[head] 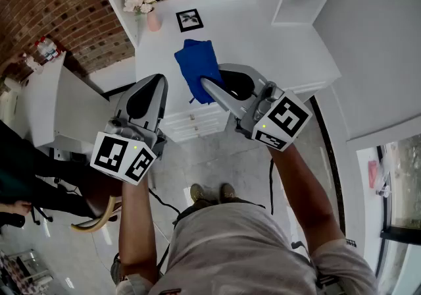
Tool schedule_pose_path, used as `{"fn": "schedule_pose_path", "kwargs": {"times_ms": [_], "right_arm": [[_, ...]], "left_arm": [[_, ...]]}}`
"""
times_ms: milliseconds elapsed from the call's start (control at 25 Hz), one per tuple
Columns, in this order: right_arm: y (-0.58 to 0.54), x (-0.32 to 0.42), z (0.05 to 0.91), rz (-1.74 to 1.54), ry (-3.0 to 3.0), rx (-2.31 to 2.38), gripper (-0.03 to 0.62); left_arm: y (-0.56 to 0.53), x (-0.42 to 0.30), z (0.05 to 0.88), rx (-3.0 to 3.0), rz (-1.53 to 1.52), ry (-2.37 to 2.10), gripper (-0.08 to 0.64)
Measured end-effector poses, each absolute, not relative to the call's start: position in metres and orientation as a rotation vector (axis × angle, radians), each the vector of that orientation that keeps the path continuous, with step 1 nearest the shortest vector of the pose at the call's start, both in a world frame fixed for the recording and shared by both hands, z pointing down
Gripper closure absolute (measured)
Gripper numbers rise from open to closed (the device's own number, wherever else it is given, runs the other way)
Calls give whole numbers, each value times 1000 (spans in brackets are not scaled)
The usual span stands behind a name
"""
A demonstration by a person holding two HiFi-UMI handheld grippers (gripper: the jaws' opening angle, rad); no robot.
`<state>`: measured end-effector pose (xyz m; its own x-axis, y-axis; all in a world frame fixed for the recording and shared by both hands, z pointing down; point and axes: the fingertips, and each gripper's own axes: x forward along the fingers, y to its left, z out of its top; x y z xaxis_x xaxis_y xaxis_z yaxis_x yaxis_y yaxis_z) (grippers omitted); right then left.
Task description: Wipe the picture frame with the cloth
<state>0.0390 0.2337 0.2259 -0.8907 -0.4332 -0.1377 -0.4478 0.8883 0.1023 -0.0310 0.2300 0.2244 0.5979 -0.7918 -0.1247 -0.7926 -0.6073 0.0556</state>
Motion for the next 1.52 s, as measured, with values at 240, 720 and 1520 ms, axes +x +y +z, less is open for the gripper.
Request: {"fn": "schedule_pose_path", "kwargs": {"times_ms": [240, 720, 1520], "right_arm": [[235, 38, 224, 212, 2945, -663, 543], [233, 28, 228, 220, 2925, -812, 543], [185, -11, 228, 257, 2908, -921, 543]], "left_arm": [[226, -31, 226, -2808, 220, 1388, 560], [227, -59, 231, -2834, 263, 1339, 560], [179, -123, 243, -2855, 288, 1305, 560]]}}
